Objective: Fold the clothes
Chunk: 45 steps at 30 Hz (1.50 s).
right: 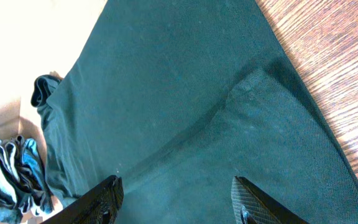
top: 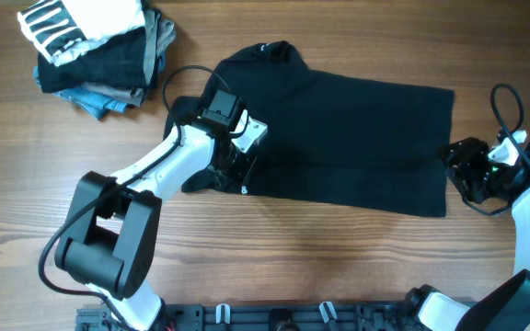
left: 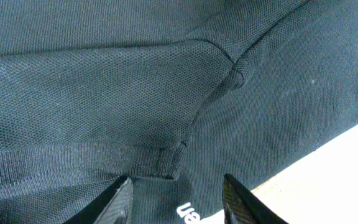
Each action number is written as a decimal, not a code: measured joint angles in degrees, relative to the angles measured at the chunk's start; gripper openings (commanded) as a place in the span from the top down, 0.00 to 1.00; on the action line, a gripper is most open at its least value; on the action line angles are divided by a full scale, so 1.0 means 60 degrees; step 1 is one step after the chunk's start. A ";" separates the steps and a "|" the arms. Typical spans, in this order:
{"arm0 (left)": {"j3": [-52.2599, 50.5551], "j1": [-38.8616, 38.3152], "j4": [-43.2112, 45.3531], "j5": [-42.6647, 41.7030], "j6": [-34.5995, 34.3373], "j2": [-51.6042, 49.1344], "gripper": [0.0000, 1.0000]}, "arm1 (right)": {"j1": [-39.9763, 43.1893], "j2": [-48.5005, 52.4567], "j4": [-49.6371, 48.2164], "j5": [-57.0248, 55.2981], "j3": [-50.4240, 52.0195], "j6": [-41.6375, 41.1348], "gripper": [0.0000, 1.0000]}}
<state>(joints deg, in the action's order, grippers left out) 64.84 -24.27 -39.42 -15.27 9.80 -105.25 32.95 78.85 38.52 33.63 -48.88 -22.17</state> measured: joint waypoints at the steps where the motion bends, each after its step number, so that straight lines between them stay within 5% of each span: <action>1: 0.0000 0.0000 0.0084 0.0040 0.0000 -0.0055 0.49 | 0.0000 0.0000 0.0018 0.0000 0.0000 0.0000 0.39; 4: 0.0000 0.0000 0.0222 0.0066 0.0004 -0.0426 0.55 | 0.0000 0.0000 0.0055 0.0000 0.0000 -0.0004 0.39; 7: 0.0004 0.0000 0.0219 0.0120 -0.0015 -0.0441 0.78 | 0.0000 0.0000 0.0189 0.0000 0.0000 0.0000 0.39; 10: 0.0000 0.0000 0.0219 0.0280 -0.0047 -0.0448 0.80 | 0.0000 0.0000 0.0222 0.0000 0.0000 0.0000 0.39; 13: 0.0076 0.0000 0.0120 0.0390 -0.0284 -0.0452 0.58 | 0.0000 0.0000 0.0222 0.0000 0.0000 0.0000 0.39; 18: 0.0736 0.0000 -0.0699 0.0503 -0.0459 -0.0441 0.46 | 0.0000 0.0000 0.0259 0.0000 0.0000 0.0000 0.39; 23: 0.0831 0.0000 -0.0601 0.0506 -0.0503 -0.0353 0.45 | 0.0000 0.0000 0.0259 0.0000 0.0000 0.0000 0.39; 33: 0.0812 0.0000 -0.0178 0.0543 -0.0503 -0.0586 0.61 | 0.0000 0.0000 0.0255 0.0000 0.0000 0.0000 0.39; 36: 0.0812 0.0000 -0.0284 0.0550 -0.0474 -0.0594 0.92 | 0.0000 0.0000 0.0259 0.0000 0.0000 0.0000 0.39; 37: 0.0812 0.0000 -0.0324 0.0557 -0.0466 -0.0594 0.96 | 0.0000 0.0000 0.0259 0.0000 0.0000 0.0000 0.39; 45: 0.1220 0.0000 -0.1140 0.0761 -0.0506 -0.0605 0.96 | 0.0000 0.0000 0.0219 0.0000 0.0000 -0.0004 0.39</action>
<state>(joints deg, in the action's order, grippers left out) 72.16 -24.27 -46.26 -10.70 6.76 -108.88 32.95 78.85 39.83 33.63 -48.88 -22.20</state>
